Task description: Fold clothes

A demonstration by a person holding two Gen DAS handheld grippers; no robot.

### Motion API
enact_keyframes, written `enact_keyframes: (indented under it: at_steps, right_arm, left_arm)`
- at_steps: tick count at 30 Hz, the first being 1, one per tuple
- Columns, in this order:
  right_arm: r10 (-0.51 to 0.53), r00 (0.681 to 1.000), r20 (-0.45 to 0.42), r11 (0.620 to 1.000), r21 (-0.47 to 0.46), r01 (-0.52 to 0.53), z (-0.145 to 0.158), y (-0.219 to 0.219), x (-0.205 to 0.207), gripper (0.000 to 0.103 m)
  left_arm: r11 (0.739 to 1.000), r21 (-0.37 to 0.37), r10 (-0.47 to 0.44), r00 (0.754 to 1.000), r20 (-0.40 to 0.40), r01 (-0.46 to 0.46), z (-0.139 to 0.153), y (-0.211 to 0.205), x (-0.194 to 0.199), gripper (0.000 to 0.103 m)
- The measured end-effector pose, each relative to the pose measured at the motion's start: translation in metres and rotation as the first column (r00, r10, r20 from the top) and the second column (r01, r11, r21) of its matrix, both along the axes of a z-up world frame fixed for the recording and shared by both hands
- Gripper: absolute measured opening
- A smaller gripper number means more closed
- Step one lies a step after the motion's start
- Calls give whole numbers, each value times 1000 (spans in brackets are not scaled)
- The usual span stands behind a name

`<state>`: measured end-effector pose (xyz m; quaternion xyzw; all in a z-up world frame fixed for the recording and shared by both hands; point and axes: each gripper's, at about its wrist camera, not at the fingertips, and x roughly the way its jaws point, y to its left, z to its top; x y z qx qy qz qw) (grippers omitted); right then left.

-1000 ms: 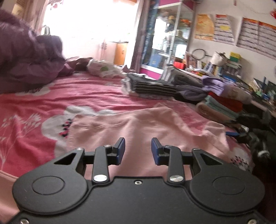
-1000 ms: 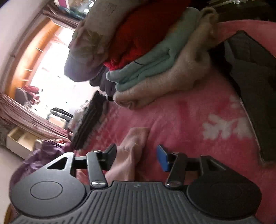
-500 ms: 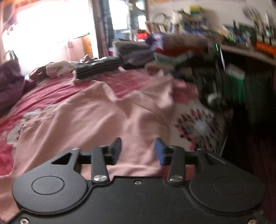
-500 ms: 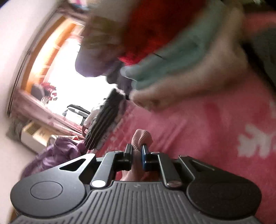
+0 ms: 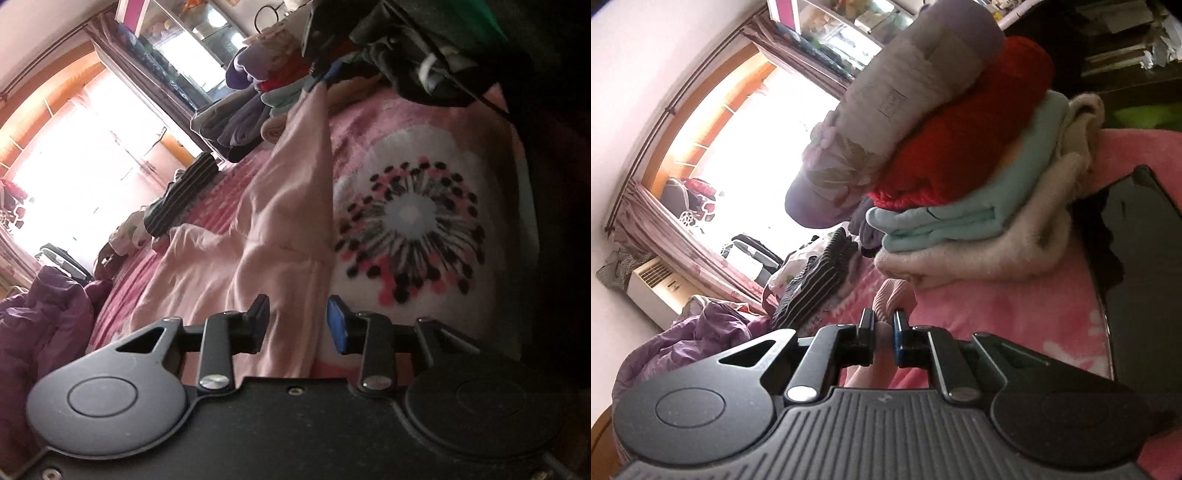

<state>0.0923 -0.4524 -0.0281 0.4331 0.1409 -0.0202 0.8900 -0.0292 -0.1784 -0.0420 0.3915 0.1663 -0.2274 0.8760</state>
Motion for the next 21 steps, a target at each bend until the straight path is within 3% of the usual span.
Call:
enact_keyframes:
  at_steps: [5,6,7,8,13,16,20,21]
  right_arm:
    - [6,1000,-30,1000,-14,-6,-3,-3,-2,12]
    - [12,999,-35,1000,-21,-13,-3,-3,-2,12]
    - [18,999,-40,999,-28,-19,-2,-3,-2,12]
    - [18,999,-47,999,-38,-20,-2,-4,-2,12]
    - [4,996,-94,995,-94,-12,-5,-4,5,12]
    - [2,991,-131,986,-163,-23,-5,1,9,12]
    - [-6,986,-168,968,-250,-37,-3,10,11,12]
    - [-6,985,-171,962,-271,-41,-1,11,11,12]
  left_arm:
    - [999,38,22,1000,-18,-21,-8,-20,13,33]
    - [998,51,26,1000,-15,-25,-12,-23,14,29]
    - [998,64,25,1000,-7,-24,-15,-24,13,15]
    - [997,75,20,1000,2,-20,-16,-26,11,8]
    - [996,82,-44,998,-32,47,-12,-21,0,7]
    - [998,45,-47,998,-51,50,-17,-16,5,7]
    - [997,36,-66,994,-86,69,-4,-11,3,7]
    - [998,0,-68,992,-105,68,3,-8,4,7]
